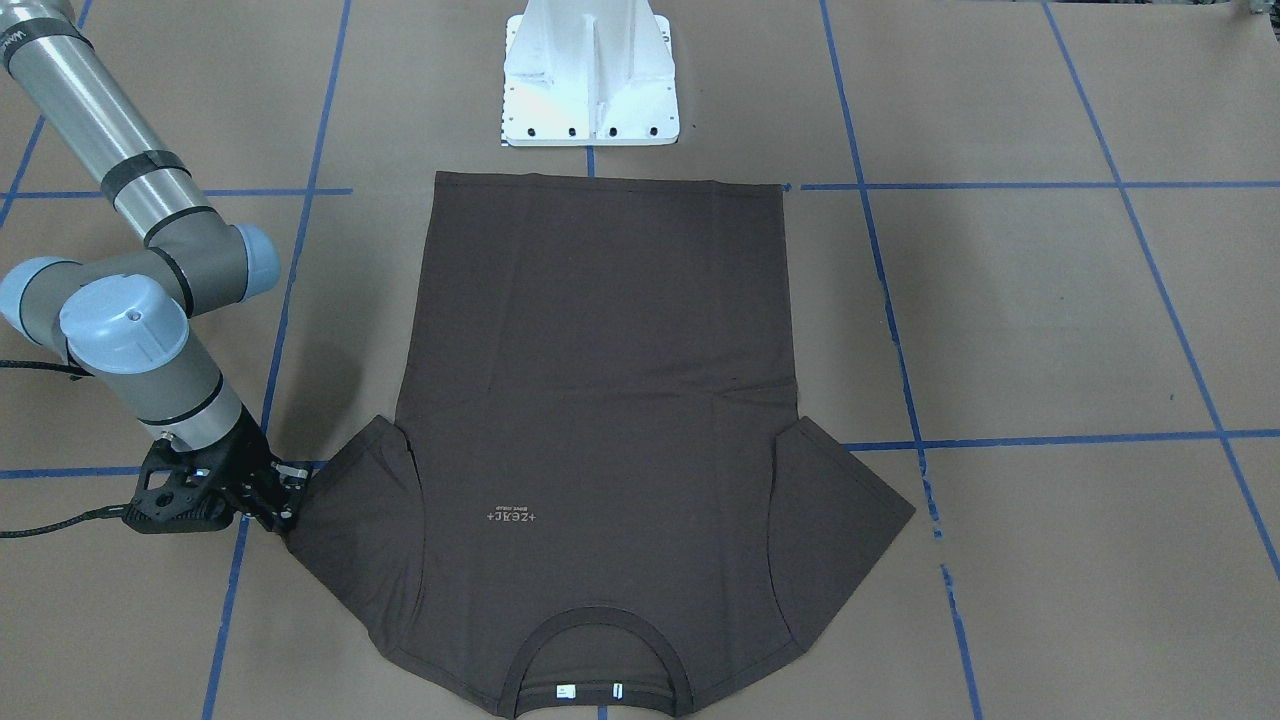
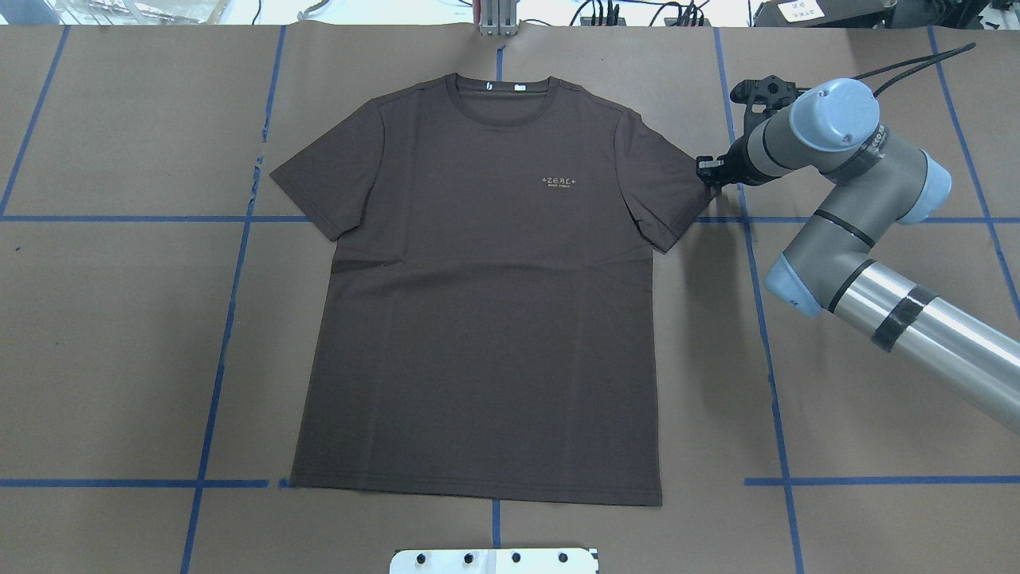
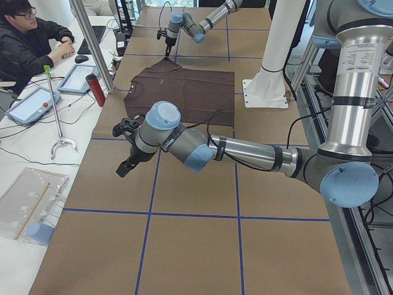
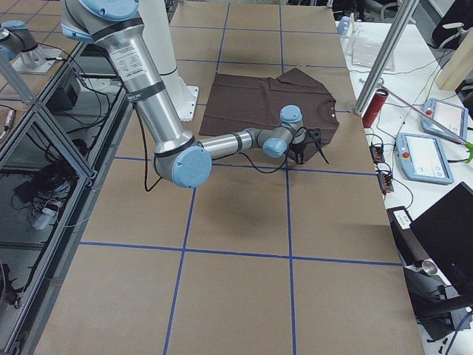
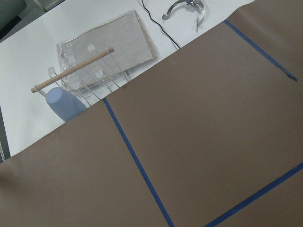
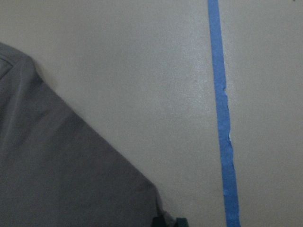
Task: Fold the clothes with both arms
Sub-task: 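Move the right gripper to the sleeve nearest it and grasp it, then fold the sleeve with the right gripper inward across the shirt body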
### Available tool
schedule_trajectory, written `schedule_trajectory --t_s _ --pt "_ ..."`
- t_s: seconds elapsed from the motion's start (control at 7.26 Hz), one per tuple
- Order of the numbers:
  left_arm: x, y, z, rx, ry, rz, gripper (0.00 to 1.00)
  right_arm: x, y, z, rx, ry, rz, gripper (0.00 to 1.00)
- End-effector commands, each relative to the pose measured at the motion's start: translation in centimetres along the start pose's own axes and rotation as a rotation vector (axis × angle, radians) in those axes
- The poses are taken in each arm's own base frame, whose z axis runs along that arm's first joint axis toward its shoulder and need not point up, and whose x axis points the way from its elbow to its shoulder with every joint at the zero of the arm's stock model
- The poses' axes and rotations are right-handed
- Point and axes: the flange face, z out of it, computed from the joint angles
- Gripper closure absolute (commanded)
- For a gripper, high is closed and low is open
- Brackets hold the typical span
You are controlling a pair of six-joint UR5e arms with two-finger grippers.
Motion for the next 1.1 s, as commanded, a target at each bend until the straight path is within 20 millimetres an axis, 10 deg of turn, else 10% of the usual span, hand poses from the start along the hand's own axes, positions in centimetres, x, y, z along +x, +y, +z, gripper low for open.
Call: schedule_trajectory --t_s 0.0,0.55,0.96 --pt "0.0 0.0 0.0 0.000 -0.001 -0.001 0.00 -1.0 -0.4 -0.5 0.006 -0.014 -0.012 1.00" --pt "0.0 0.0 0.1 -0.002 -0.001 -0.002 0.00 -13.8 -4.2 -7.3 -0.015 0.102 0.059 1.00" --pt "0.0 0.0 0.1 -0.002 -0.002 -0.004 0.00 -22.3 0.7 -6.0 0.075 0.108 0.078 1.00"
